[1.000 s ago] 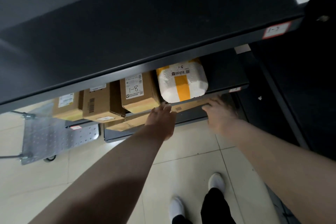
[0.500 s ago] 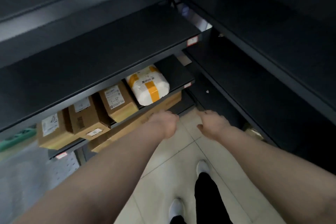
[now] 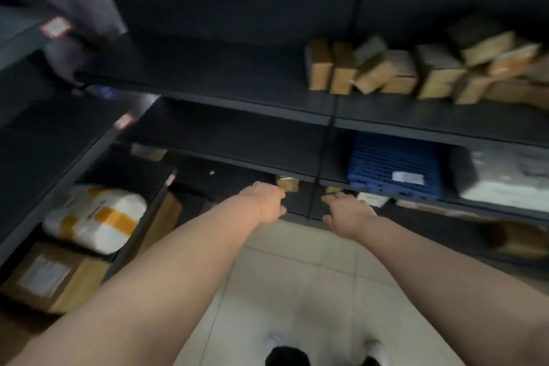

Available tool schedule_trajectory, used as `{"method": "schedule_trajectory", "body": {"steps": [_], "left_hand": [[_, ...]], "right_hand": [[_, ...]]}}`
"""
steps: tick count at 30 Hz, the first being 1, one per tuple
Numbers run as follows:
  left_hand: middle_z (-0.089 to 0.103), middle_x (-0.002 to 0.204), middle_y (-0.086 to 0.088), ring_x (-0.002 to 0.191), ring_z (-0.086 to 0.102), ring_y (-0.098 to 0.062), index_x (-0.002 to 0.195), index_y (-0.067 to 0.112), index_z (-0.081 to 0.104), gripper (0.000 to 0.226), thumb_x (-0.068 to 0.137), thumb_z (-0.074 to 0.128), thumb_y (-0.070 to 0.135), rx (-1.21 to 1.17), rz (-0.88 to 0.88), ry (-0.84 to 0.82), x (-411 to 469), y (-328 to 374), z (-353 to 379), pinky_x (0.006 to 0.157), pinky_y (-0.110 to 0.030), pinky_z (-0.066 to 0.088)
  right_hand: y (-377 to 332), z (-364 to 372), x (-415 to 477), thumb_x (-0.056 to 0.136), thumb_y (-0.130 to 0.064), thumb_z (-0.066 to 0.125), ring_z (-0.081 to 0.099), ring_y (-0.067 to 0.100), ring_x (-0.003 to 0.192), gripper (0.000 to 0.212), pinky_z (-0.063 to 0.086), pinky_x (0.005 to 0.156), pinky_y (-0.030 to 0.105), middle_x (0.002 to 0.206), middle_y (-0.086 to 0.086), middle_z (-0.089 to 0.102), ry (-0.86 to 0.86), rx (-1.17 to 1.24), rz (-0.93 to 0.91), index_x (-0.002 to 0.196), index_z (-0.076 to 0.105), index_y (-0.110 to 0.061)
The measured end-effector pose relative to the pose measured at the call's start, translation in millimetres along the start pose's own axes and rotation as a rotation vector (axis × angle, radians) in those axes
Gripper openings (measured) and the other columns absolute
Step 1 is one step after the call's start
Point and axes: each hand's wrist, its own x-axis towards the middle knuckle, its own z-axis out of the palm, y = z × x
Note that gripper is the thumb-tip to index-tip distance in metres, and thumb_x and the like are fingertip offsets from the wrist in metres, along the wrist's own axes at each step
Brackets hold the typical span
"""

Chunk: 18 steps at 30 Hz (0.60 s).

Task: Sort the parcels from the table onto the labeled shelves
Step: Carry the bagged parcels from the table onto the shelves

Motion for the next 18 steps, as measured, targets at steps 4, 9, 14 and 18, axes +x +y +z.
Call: {"method": "schedule_trajectory", "body": {"steps": [4,9,14,18], "left_hand": [[0.042,0.148,-0.008,0.131,0.041,-0.028,0.147,0.022,0.039,0.051,0.099,0.044,0.04,0.109,0.21,0.01,18,109,-14,0.105,-0.036,0.039],[0.041,0.147,-0.009,0.13,0.04,-0.029,0.145,0.023,0.041,0.049,0.1,0.043,0.041,0.265,0.422,-0.024,13,264,-9,0.102,-0.04,0.041],[0.041,0.148,-0.007,0.135,0.036,-0.029,0.145,0.026,0.041,0.048,0.099,0.045,0.04,0.382,0.631,-0.018,-15,425,10,0.105,-0.043,0.039],[0.043,0.147,-0.004,0.134,0.038,-0.027,0.146,0.029,0.039,0.05,0.097,0.046,0.04,0.431,0.777,0.007,-43,551,28,0.105,-0.043,0.039]], "right_hand": [[88,9,-61,0.098,-0.034,0.045,0.04,0.028,0.129,0.05,0.038,0.103,0.044,0.144,0.008,0.039,0.07,0.109,0.197,0.144,0.034,-0.019],[198,35,-158,0.097,-0.037,0.046,0.038,0.027,0.133,0.055,0.036,0.105,0.044,0.148,0.006,0.036,0.17,0.214,0.424,0.147,0.03,-0.022],[307,69,-276,0.096,-0.037,0.045,0.037,0.026,0.134,0.055,0.035,0.105,0.043,0.148,0.004,0.036,0.268,0.301,0.626,0.147,0.031,-0.023],[384,94,-374,0.095,-0.036,0.045,0.04,0.027,0.13,0.05,0.037,0.099,0.043,0.141,0.004,0.042,0.328,0.315,0.801,0.143,0.037,-0.023]]}}
